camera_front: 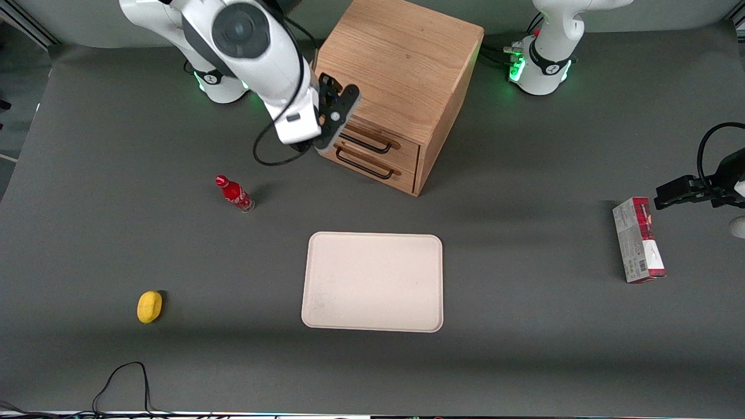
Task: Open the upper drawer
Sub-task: 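Move the right gripper to the upper drawer's black handle and hook it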
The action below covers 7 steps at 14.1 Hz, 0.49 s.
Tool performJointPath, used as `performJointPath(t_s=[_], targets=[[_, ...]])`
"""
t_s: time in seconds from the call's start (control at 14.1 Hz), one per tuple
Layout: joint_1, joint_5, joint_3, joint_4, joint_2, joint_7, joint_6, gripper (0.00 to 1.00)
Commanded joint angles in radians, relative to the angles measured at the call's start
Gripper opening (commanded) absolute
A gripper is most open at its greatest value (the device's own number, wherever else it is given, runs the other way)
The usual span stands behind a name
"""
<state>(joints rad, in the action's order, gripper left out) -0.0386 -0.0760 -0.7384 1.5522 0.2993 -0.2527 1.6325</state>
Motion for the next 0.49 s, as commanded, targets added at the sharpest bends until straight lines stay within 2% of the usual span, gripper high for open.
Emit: performJointPath(t_s=[0.0,0.42], targets=[[0.008,-0.036,-0.01,-0.043,0.108,-0.085,-0.005,1.0],[-0.009,-0.033,-0.012,0.055,0.156,-0.077,0.16,1.0]])
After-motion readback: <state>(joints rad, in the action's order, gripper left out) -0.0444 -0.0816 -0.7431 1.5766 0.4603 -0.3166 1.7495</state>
